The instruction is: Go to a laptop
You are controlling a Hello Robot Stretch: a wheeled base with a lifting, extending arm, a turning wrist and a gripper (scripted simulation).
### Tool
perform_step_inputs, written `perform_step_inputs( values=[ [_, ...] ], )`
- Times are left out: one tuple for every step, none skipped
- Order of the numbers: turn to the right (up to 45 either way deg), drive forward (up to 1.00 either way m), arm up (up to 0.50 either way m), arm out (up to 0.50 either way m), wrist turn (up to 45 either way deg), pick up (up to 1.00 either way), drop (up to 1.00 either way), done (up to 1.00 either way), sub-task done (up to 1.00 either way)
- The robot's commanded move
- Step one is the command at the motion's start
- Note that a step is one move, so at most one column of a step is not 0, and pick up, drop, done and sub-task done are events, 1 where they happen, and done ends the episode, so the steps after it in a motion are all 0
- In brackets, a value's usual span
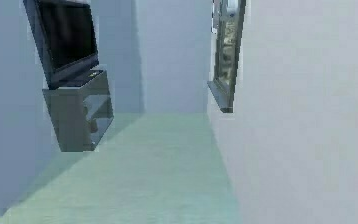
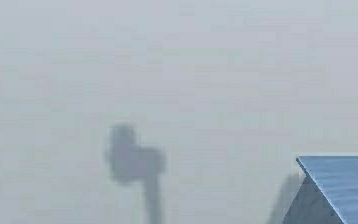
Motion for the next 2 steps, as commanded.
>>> perform_step_inputs(
  values=[
    [0.0,0.05,0.00,0.00,0.0,0.00,0.00,0.00,0.00],
    [-45.0,0.00,0.00,0.00,0.0,0.00,0.00,0.00,0.00]
  ],
)
